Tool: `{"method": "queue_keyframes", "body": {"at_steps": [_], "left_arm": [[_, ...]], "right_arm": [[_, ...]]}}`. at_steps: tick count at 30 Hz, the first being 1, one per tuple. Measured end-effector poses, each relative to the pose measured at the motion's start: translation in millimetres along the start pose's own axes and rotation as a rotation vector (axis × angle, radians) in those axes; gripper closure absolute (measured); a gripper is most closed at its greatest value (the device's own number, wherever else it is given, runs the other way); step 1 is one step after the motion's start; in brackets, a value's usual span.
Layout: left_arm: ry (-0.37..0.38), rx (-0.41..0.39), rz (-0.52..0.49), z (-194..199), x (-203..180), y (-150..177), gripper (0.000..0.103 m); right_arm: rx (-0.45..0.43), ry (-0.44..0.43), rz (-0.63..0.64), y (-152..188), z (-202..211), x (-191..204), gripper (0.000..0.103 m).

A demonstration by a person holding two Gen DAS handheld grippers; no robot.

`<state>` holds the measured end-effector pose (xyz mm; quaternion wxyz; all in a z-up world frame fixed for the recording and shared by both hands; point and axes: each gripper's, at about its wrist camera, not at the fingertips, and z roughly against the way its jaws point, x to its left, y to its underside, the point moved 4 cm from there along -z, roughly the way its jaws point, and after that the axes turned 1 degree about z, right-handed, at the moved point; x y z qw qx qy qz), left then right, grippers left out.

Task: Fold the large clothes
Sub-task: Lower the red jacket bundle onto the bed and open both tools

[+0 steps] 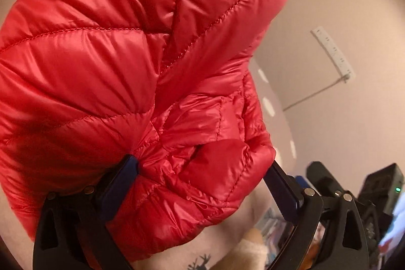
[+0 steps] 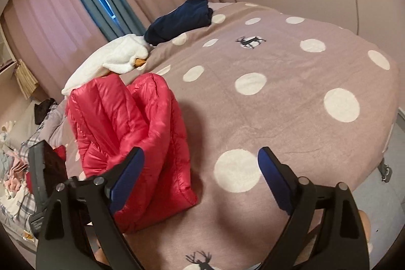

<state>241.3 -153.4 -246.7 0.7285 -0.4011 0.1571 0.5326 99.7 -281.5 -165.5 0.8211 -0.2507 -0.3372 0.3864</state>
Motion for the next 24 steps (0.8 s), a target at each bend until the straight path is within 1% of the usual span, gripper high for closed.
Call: {"method": "queue_keyframes", "body": {"at_steps": [2, 5, 6, 8, 10, 11, 12, 14, 18, 20, 21, 22, 24], "left_arm": [[-0.051, -0.008, -0.016, -3, -3, -4, 0.006], [-0.097, -0.014, -0.046, -5, -8, -4, 0.006], [-0.101, -0.026, -0.050, -1, -11, -3, 0.006], [-0.084, -0.069, -0.031, 6, -19, 0, 0.006], [-0.075, -0.106, 0.005, 26, -18, 4, 0.006], [-0.077, -0.113, 0.016, 30, -16, 4, 0.006], [-0.085, -0.121, 0.026, 41, -16, 6, 0.006], [-0.112, -0.139, 0.026, 58, -18, 10, 0.006], [-0.204, -0.227, 0.048, 97, -19, 17, 0.006], [-0.228, -0.277, 0.045, 120, -20, 22, 0.006], [-0.240, -0.323, 0.047, 137, -18, 25, 0.006], [-0.257, -0.360, 0.054, 144, -12, 22, 0.006], [-0.320, -0.423, 0.071, 163, -4, 23, 0.006]], "right_arm": [[0.005, -0.001, -0.009, 0, 1, -3, 0.011], [0.012, -0.001, -0.031, 0, 0, -8, 0.011], [0.017, 0.001, -0.032, 1, 1, -8, 0.011], [0.025, -0.004, -0.027, 3, 2, -7, 0.011], [0.028, -0.015, -0.027, 3, 3, -6, 0.010], [0.026, -0.021, -0.029, 3, 4, -5, 0.009], [0.025, -0.023, -0.030, 3, 5, -4, 0.009], [0.021, -0.025, -0.028, 4, 7, -3, 0.008], [0.023, -0.034, -0.024, 4, 7, 2, 0.007], [0.023, -0.038, -0.018, 4, 7, 4, 0.007], [0.024, -0.040, -0.011, 4, 7, 6, 0.007], [0.024, -0.042, -0.007, 4, 7, 8, 0.006], [0.019, -0.052, -0.002, 3, 9, 13, 0.005]]}}
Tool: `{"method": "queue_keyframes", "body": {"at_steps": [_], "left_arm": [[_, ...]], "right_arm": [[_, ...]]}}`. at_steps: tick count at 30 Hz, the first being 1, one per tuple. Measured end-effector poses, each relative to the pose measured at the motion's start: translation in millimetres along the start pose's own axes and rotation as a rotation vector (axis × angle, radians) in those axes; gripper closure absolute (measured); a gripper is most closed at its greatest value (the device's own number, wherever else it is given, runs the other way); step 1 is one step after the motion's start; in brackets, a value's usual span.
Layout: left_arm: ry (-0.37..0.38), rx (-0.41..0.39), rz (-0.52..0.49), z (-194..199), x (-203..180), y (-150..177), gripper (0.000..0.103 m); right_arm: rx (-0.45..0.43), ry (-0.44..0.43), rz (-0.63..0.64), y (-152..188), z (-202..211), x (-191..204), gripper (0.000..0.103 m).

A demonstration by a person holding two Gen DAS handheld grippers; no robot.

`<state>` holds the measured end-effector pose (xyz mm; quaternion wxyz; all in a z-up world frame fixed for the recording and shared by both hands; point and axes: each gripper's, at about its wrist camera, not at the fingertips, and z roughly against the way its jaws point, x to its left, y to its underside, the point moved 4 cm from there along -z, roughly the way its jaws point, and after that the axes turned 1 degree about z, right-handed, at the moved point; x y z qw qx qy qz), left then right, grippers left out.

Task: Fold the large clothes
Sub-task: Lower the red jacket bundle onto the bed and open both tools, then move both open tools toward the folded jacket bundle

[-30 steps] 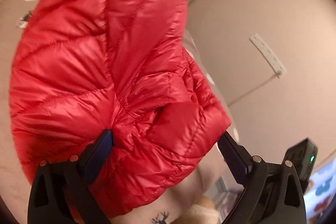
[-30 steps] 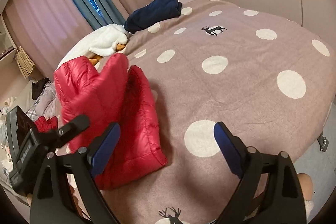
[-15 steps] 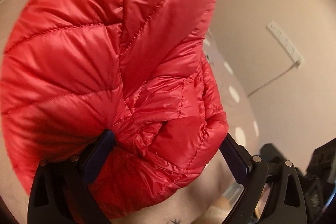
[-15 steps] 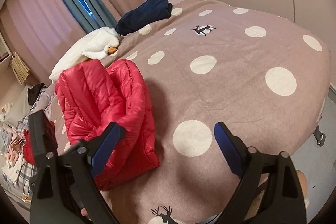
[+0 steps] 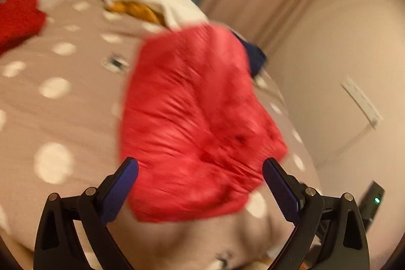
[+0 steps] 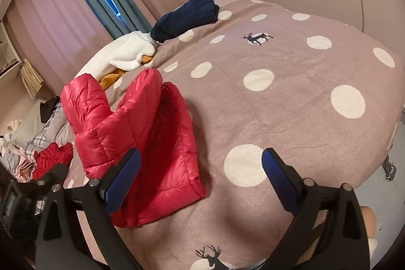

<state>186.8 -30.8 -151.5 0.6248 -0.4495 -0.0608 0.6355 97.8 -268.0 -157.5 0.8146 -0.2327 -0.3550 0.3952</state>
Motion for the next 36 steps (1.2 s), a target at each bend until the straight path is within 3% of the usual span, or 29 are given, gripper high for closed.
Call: {"method": "queue_keyframes", "body": {"at_steps": [4, 8, 15, 23, 25, 27, 28, 32, 36], "left_arm": [[-0.122, -0.065, 0.029, 5, 20, -16, 0.006], [-0.123, -0.062, 0.130, 3, 44, -22, 0.005], [-0.162, -0.069, 0.201, 2, 60, -23, 0.005], [-0.188, -0.063, 0.266, -7, 87, -29, 0.005], [-0.193, -0.047, 0.271, -12, 91, -28, 0.005], [-0.197, -0.032, 0.267, -17, 92, -26, 0.005], [-0.194, -0.023, 0.264, -21, 92, -25, 0.005], [-0.165, 0.003, 0.260, -33, 85, -22, 0.005], [-0.129, 0.026, 0.236, -49, 69, -19, 0.005]], "right_arm": [[-0.010, -0.032, 0.019, -2, 2, 18, 0.003], [-0.023, -0.072, 0.064, -3, 6, 43, 0.001], [-0.020, -0.135, 0.177, -3, 2, 91, 0.000], [-0.108, -0.200, 0.369, -11, -8, 147, 0.000], [-0.079, -0.183, 0.381, -11, -28, 151, 0.008], [-0.036, -0.102, 0.391, -10, -50, 147, 0.069], [-0.014, -0.060, 0.396, -10, -61, 140, 0.072], [0.016, -0.057, 0.263, -16, -71, 105, 0.074], [0.031, -0.021, 0.216, -17, -73, 76, 0.074]]}}
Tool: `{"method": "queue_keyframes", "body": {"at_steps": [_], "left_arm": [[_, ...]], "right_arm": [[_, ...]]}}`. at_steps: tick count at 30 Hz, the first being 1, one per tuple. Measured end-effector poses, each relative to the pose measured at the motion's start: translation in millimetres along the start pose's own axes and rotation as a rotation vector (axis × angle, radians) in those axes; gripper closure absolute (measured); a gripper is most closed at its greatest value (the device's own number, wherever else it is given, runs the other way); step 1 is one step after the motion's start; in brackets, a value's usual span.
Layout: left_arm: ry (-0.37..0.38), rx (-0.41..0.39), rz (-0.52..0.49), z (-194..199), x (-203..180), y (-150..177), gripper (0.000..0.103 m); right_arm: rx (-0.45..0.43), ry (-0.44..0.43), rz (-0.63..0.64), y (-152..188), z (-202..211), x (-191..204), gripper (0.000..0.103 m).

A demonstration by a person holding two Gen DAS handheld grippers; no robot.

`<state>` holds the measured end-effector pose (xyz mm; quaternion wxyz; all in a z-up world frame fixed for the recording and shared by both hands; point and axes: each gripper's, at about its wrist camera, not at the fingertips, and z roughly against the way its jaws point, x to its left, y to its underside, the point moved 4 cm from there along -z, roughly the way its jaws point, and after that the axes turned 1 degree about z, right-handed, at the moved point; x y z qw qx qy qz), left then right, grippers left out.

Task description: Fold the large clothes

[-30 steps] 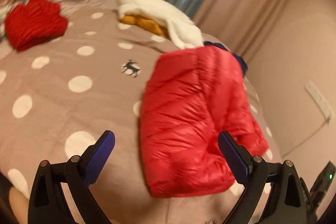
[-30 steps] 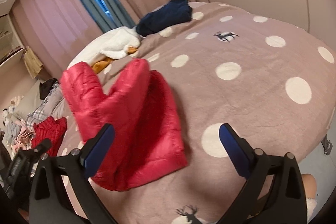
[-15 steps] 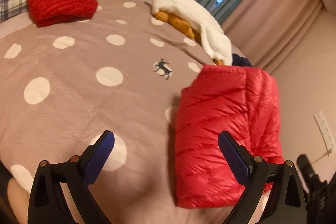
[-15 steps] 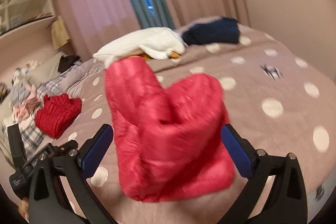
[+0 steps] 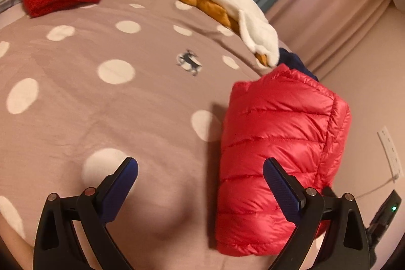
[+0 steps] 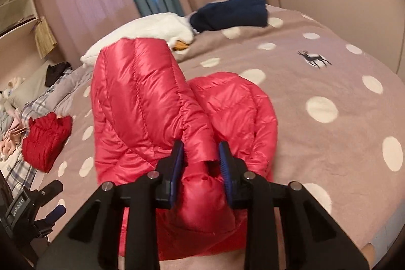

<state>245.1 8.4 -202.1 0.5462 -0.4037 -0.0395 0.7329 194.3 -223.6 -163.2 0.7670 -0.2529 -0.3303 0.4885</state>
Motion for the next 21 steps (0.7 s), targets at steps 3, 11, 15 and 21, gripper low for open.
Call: {"method": "queue_keyframes", "body": {"at_steps": [3, 11, 15, 21], "left_arm": [[0.065, 0.012, -0.036, -16, -21, 3, 0.005], [0.182, 0.071, -0.223, -77, -81, 23, 0.005], [0.228, 0.184, -0.185, -118, -80, 39, 0.000], [0.422, 0.447, -0.013, -163, -61, 43, 0.000]], "right_arm": [[0.029, 0.004, -0.044, 9, -7, -11, 0.071], [0.067, 0.021, -0.107, 29, -19, -30, 0.065], [0.091, 0.069, -0.112, 39, -27, -42, 0.066], [0.127, 0.013, -0.192, 56, -44, -65, 0.066]]}}
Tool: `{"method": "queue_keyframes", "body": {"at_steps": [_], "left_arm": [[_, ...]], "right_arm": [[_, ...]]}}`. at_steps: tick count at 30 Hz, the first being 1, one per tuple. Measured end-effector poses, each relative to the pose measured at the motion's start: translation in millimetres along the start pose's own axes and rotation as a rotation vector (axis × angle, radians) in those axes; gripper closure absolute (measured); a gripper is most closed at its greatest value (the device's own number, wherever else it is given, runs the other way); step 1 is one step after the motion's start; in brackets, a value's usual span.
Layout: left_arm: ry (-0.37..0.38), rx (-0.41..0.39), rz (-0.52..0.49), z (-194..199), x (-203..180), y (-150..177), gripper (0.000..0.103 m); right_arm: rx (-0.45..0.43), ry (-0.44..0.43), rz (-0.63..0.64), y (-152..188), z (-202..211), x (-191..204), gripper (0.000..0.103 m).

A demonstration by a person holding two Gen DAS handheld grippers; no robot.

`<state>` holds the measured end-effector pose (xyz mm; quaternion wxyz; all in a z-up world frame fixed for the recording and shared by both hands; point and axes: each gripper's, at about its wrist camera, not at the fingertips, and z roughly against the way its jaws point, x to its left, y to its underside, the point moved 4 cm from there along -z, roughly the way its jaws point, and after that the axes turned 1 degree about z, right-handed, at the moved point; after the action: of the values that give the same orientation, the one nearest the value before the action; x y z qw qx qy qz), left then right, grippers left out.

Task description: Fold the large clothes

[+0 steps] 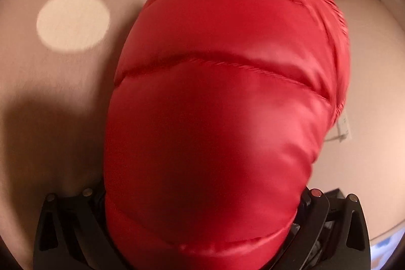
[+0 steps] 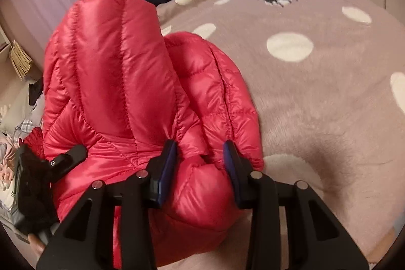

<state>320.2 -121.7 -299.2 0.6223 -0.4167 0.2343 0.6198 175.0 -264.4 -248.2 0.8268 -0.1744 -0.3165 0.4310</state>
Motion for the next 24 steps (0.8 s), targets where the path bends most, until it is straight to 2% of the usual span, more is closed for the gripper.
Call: {"method": "queue_keyframes", "body": {"at_steps": [1, 3, 7, 8, 9, 10, 11, 15, 20, 24], "left_arm": [[-0.024, -0.035, -0.040, 1, -5, 1, 0.000], [-0.025, -0.062, -0.066, 2, -6, 2, 0.000], [0.017, -0.019, -0.042, 2, 2, -7, 0.000], [0.022, -0.017, -0.045, 4, 3, -9, 0.000], [0.027, -0.015, -0.043, 4, 5, -10, 0.000], [0.030, -0.015, -0.047, 4, 6, -11, 0.000], [0.033, -0.022, -0.044, 4, 7, -12, 0.000], [0.037, -0.021, -0.037, 2, 9, -14, 0.000], [0.031, -0.042, -0.039, 12, 8, -8, 0.000], [-0.031, -0.063, -0.040, 36, 14, -6, 0.000]], "right_arm": [[0.001, -0.010, -0.002, 1, -2, -1, 0.065], [-0.002, -0.011, -0.008, 2, -4, -3, 0.064], [-0.020, -0.065, -0.026, 3, 3, -9, 0.057], [-0.018, -0.063, -0.026, 3, 6, -9, 0.044], [-0.015, 0.000, -0.027, 1, 8, -12, 0.009], [-0.014, 0.082, -0.033, -1, 8, -16, 0.001], [-0.030, 0.160, -0.052, -2, 11, -22, 0.000], [0.004, -0.027, -0.215, 6, 5, -40, 0.000], [0.025, -0.102, -0.244, 6, 3, -36, 0.000], [0.054, -0.182, -0.280, 3, -6, -28, 0.000]]}}
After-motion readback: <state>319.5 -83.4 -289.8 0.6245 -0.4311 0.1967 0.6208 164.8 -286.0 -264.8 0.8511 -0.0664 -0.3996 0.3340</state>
